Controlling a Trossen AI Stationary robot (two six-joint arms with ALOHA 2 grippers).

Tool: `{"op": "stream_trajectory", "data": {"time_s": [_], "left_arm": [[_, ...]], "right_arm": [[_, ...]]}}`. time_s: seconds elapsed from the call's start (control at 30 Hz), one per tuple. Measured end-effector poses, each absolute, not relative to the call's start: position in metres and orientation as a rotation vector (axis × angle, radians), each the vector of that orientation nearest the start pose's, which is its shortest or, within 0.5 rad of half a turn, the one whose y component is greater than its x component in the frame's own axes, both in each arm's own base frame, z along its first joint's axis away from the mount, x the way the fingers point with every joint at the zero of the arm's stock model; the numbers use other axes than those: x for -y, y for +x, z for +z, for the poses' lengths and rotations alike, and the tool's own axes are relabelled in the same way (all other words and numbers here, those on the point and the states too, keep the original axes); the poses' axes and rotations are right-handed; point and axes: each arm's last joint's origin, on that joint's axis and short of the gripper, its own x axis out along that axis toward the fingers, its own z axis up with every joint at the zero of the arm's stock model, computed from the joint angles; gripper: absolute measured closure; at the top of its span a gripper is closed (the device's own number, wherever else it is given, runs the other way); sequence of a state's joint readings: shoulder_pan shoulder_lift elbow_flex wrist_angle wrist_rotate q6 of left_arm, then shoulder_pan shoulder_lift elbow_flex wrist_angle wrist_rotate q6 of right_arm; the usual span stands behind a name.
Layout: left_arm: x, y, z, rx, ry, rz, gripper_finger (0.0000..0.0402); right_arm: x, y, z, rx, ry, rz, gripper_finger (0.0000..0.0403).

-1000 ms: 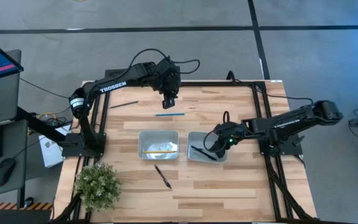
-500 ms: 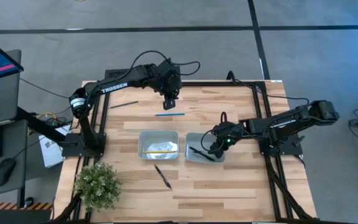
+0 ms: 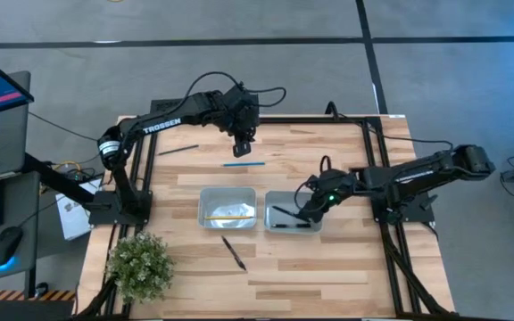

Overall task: Sort pens & pencils
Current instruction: Put the blue pencil into the left gray bin

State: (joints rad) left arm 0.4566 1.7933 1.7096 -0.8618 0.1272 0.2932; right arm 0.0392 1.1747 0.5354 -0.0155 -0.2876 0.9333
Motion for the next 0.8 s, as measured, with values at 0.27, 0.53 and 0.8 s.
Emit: {"op": "stream_trajectory", "data": {"time_s": [0.27, 0.53, 0.8], "left_arm": [[-0.155, 0.319, 0.366, -0.819, 0.042, 0.201, 0.0264], [-0.149, 0.292, 0.398, -0.733, 0.083, 0.236, 0.0264], [-0.172, 0.274, 0.401, -0.725, 0.046, 0.303, 0.0264]], "right_arm": [[0.008, 0.219, 0.230, -0.525, 0.887, -0.052, 0.0205], [0.052, 0.226, 0.260, -0.383, 0.716, -0.137, 0.0209], [0.101, 0.241, 0.281, -0.409, 0.595, -0.138, 0.0207]]}}
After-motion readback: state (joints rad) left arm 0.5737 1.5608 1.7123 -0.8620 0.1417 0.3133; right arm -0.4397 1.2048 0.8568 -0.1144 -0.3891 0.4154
